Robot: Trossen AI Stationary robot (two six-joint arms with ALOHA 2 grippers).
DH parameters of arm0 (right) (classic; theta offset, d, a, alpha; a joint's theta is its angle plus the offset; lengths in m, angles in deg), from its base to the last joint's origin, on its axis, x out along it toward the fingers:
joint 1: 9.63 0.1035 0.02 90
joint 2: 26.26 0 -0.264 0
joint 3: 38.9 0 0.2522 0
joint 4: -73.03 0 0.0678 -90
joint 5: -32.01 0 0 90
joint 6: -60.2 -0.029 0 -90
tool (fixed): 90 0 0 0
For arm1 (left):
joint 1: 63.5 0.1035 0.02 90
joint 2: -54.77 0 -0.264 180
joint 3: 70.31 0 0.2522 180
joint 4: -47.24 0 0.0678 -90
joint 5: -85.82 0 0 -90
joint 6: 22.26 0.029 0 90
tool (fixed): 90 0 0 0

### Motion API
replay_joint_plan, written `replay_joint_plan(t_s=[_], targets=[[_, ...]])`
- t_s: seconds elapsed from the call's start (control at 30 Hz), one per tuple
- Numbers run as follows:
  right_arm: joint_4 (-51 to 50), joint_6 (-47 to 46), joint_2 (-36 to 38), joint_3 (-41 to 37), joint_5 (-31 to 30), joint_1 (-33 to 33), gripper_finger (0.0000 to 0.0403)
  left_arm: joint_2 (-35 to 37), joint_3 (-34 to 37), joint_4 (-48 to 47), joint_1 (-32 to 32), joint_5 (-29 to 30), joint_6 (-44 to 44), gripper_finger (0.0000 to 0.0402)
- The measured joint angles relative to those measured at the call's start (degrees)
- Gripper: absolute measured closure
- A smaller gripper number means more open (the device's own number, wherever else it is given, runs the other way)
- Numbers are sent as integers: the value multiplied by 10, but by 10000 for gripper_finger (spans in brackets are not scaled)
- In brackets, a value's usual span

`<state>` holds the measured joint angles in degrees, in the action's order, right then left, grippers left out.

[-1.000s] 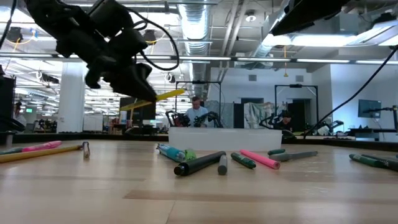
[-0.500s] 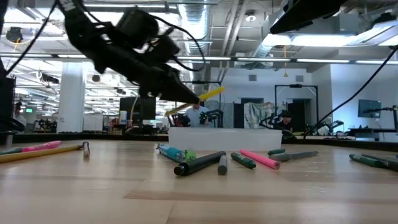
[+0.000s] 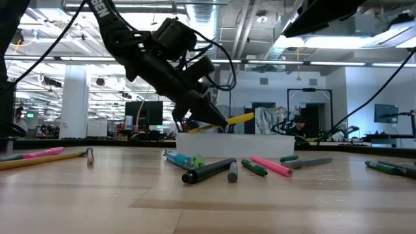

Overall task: Pick & place school supplies into a supply box
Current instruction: Put the yellow pen into the supply box, then put the blue scissor into the supply box

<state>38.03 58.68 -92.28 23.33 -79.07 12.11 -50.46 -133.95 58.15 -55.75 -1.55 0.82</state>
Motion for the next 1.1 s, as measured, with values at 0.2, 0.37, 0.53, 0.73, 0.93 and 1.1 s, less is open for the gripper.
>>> replay_joint_plan(t_s=[0.2, 0.37, 0.53, 0.73, 0.93, 1.1], targets=[[-7, -1, 0, 0, 0, 0, 285, 0, 0, -3, 0, 12, 3, 324], [-16, -20, 0, 0, 0, 0, 285, 0, 0, -3, 0, 26, 3, 287], [-102, -100, -13, 0, 1, 5, 285, 1, 0, -10, -3, 35, 20, 265], [-210, -243, -64, -1, 3, 44, 285, 18, 0, -20, -20, 32, 52, 264], [-271, -395, -117, -1, 29, 105, 285, 63, 0, -88, -29, 58, 58, 264], [-277, -479, -152, 0, 47, 164, 285, 104, 0, -144, -30, 56, 53, 264]])
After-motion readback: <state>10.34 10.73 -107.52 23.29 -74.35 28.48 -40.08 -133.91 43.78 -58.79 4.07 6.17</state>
